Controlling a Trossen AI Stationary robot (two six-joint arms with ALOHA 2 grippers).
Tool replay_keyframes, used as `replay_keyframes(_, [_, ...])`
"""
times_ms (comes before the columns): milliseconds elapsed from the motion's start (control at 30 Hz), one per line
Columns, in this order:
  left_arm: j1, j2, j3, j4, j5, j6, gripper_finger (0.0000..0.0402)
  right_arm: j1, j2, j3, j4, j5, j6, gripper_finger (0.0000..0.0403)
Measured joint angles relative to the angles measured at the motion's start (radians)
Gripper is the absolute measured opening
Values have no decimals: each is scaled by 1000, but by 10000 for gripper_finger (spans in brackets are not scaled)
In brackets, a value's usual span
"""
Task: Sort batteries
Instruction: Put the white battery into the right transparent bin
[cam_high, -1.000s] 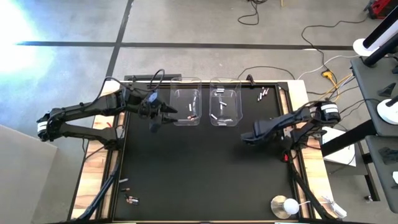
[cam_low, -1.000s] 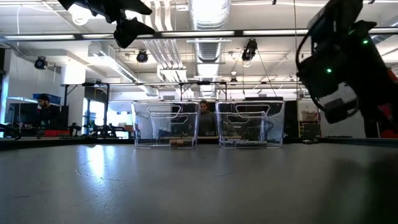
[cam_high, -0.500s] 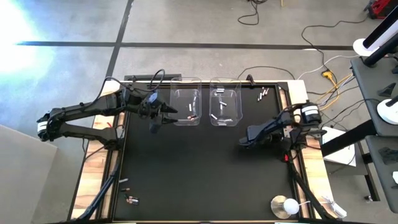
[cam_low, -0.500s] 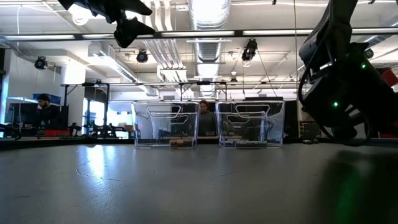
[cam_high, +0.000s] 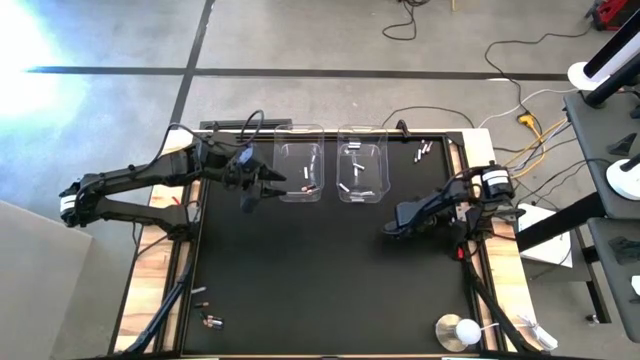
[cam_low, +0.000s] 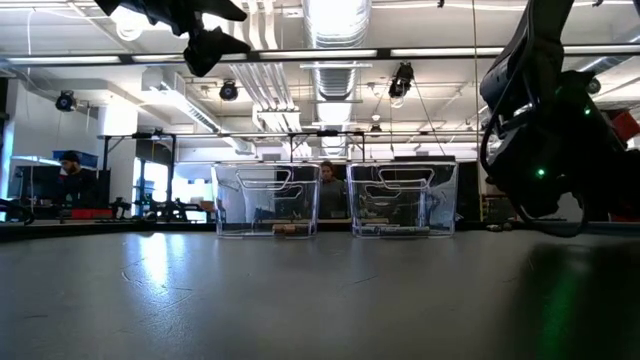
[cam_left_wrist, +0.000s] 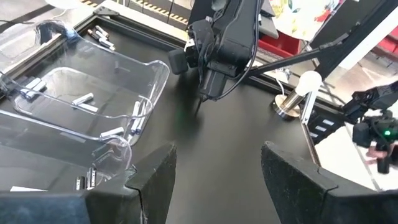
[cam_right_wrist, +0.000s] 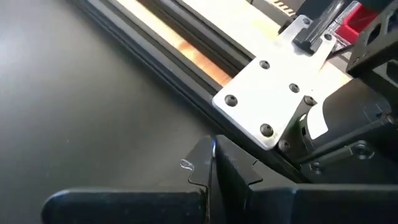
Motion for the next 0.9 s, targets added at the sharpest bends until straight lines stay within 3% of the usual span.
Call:
replay_keyframes(333, [0,0,0,5,0,-50,213,-3,6,-22,20,-54,205,13])
replay_keyframes(467, [0,0,0,5,1,-81,213,-3,21,-55,-33,-115,219,13])
replay_keyframes(633, [0,0,0,5,2,-86,213,-2,34,-103,23,-147,228,13])
replay_keyframes(900, [0,0,0,11,0,-90,213,-3,44,-9,5,-167,225,13])
